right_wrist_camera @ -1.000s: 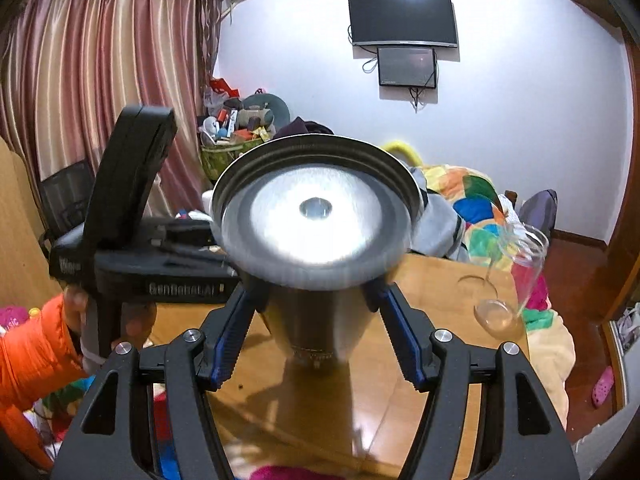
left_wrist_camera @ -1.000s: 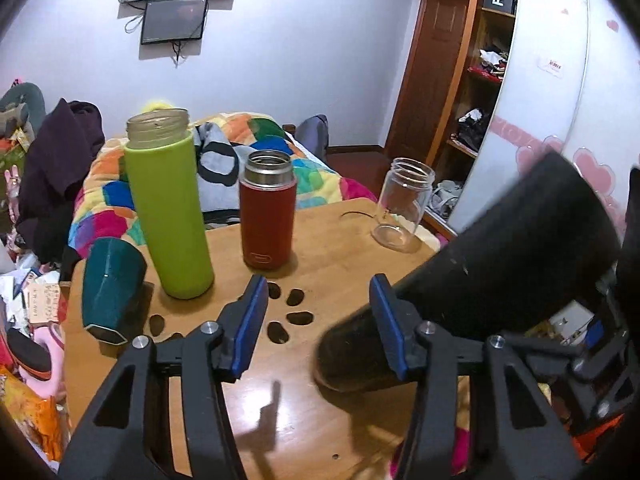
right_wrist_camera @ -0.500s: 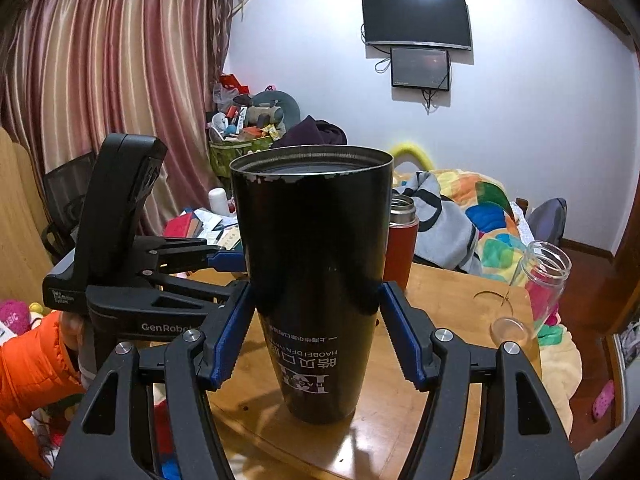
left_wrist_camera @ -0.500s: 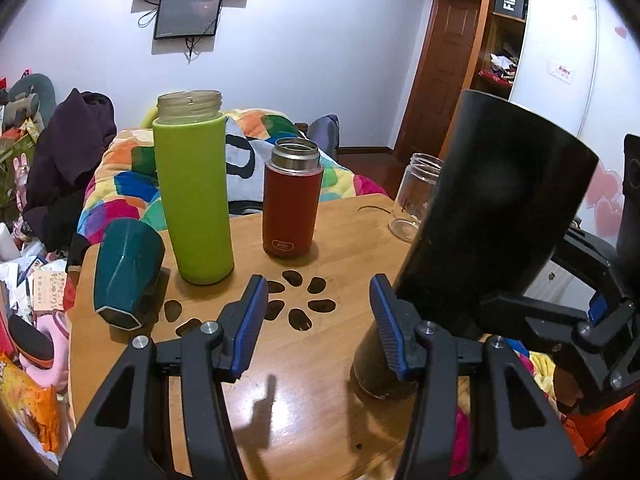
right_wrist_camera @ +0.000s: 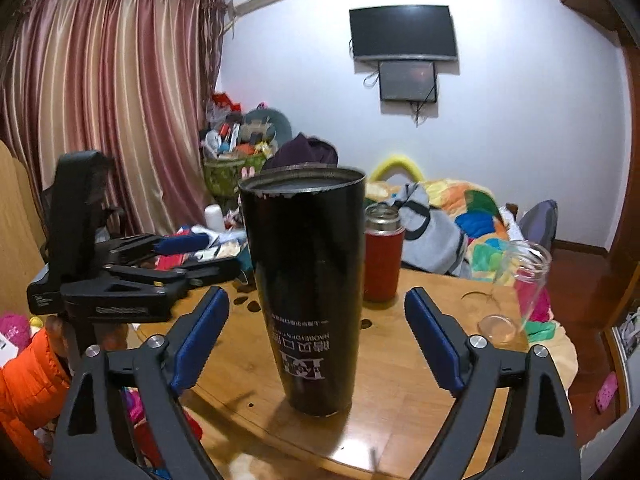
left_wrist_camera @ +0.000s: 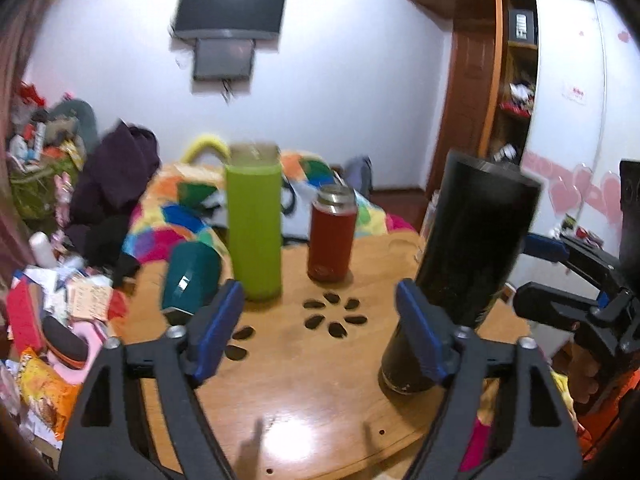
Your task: Flip cup upside down
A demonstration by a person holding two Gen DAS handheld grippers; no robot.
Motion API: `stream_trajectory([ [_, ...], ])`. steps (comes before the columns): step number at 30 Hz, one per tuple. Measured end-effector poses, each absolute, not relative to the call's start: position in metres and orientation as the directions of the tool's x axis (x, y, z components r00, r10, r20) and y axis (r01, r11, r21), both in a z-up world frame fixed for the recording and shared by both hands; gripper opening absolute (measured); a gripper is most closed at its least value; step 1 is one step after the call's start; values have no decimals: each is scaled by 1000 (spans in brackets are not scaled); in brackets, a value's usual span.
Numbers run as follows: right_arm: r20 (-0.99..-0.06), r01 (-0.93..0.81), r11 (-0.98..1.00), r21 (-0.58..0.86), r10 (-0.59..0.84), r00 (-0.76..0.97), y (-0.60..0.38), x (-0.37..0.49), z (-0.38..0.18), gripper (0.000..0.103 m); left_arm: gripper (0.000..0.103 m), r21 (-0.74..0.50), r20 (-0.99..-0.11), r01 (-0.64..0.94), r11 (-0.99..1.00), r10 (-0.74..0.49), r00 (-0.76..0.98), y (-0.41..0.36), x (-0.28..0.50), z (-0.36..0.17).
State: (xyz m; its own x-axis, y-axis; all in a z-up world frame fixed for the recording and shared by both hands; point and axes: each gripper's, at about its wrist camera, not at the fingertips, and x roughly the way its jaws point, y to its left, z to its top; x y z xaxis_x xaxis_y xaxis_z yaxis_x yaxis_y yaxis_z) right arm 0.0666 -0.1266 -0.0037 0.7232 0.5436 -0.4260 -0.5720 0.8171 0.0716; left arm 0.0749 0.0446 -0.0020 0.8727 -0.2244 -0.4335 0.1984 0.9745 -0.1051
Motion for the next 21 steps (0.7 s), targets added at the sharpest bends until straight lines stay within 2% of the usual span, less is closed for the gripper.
stream_trajectory([
  [1,-415,-564,822,78,541,731,-131,62,-2,91,93,-99,-412,188,977,-212,886,45,68,1],
  [3,-398,-547,832,92,534,746,-138,56,2,103,100,-76,-338,147,986,-164,927,43,46,10],
  [4,-386,-533,840,95,525,758,-142,51,4,103,103,-65,-316,134,989,-148,937,41,39,12],
  [7,-360,-495,864,89,491,793,-149,40,9,103,103,-17,-251,94,995,-95,963,30,15,19],
  [11,-317,-444,894,63,440,840,-155,22,13,103,103,9,-250,59,998,-55,967,14,-4,17],
  [16,-294,-396,918,29,387,874,-158,2,11,103,103,-30,-261,60,998,-66,963,6,-20,11],
  [21,-305,-371,927,48,367,878,-162,-2,8,103,103,-52,-261,42,998,-54,964,3,-33,8],
])
